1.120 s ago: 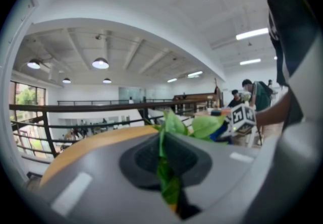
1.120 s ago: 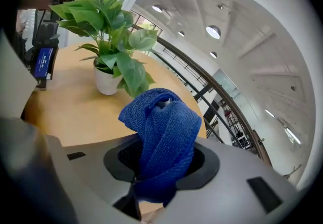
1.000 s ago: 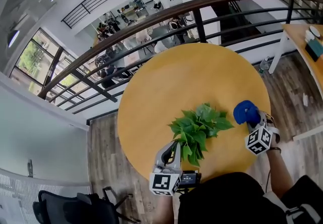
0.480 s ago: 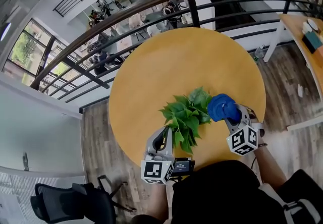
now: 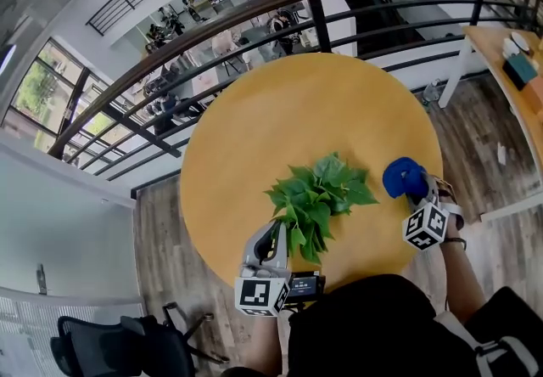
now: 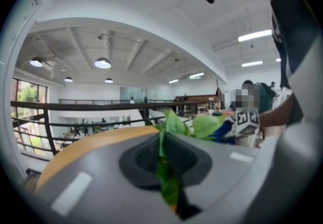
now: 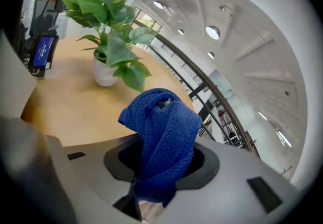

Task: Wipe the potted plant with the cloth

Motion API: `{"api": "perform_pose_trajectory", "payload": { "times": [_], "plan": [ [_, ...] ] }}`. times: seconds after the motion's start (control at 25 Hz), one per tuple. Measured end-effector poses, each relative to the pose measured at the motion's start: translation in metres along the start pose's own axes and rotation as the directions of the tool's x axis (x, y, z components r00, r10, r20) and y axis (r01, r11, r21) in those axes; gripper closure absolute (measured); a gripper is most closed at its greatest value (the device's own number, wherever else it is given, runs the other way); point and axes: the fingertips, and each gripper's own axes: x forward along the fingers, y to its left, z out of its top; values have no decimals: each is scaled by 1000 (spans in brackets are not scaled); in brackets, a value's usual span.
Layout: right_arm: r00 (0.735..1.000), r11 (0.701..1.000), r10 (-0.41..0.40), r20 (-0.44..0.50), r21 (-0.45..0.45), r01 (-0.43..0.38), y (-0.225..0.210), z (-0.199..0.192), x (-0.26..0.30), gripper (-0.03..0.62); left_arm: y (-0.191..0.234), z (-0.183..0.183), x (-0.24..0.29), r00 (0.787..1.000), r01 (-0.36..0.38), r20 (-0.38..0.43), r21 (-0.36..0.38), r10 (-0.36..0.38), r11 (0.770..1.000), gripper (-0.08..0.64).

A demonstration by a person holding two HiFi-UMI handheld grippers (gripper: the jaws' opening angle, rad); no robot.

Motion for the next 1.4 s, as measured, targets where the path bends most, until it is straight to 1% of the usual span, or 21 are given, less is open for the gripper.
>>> {"api": "perform_pose_trajectory", "payload": {
  "times": [0.04,0.12,0.2,0.24,0.32,0.4,0.44,0.48,0.56,0.64,0.76,0.84,0.92,1.0,1.08,1.2,1.32,1.4],
  "plan": [
    [999,999,-31,29,26,30,-14,10,-3,430,0,0,0,1000,0,0,0,0,1000,554],
    [988,994,-85,127,72,77,-38,42,-14,430,0,0,-1,1000,-2,1,-1,2,1000,554],
    [961,993,-110,254,76,94,-50,85,-31,430,-1,1,-3,1000,-5,-1,1,5,1000,554],
    [943,994,-107,314,52,95,-50,106,-39,430,0,2,-4,1000,-6,-3,1,6,1000,554],
    [912,995,-67,405,-41,91,-37,142,-49,430,0,2,-4,1000,-6,-5,1,6,1000,554],
    [894,982,-10,448,-164,93,-17,166,-50,429,-1,3,-4,1000,-5,-6,2,5,1000,554],
    [892,970,10,451,-220,100,-9,173,-47,429,-1,3,-3,1000,-5,-6,3,5,1000,554],
    [897,958,22,442,-266,108,-3,176,-41,428,-1,3,-2,1000,-4,-5,4,4,1000,554],
    [916,937,22,401,-327,120,2,172,-24,428,-1,1,-3,1000,-4,-6,2,4,1000,554],
    [939,929,5,345,-348,123,-1,160,-4,428,-1,1,-4,1000,-5,-6,0,5,1000,554],
    [969,933,-28,244,-342,113,-14,134,20,428,0,1,-4,1000,-5,-5,0,5,1000,554],
    [982,942,-51,180,-319,107,-24,115,31,429,0,1,-5,1000,-5,-4,1,5,1000,554],
    [988,956,-72,136,-272,107,-36,98,36,430,-1,1,-4,1000,-4,-4,2,4,1000,554],
    [989,971,-86,118,-214,110,-47,89,36,428,-1,1,-3,1000,-4,-3,1,4,1000,554],
    [989,982,-79,122,-159,98,-50,86,34,428,-1,1,-3,1000,-4,-3,1,4,1000,554],
    [987,996,-32,159,-78,45,-36,89,28,430,-1,1,-5,1000,-3,-4,2,3,1000,554],
    [979,999,35,203,-7,-34,-11,95,23,429,0,2,-6,1000,-2,-7,7,2,1000,554],
    [975,996,85,203,1,-87,11,94,25,430,1,2,-7,1000,-2,-7,8,2,1000,554]
  ]
}}
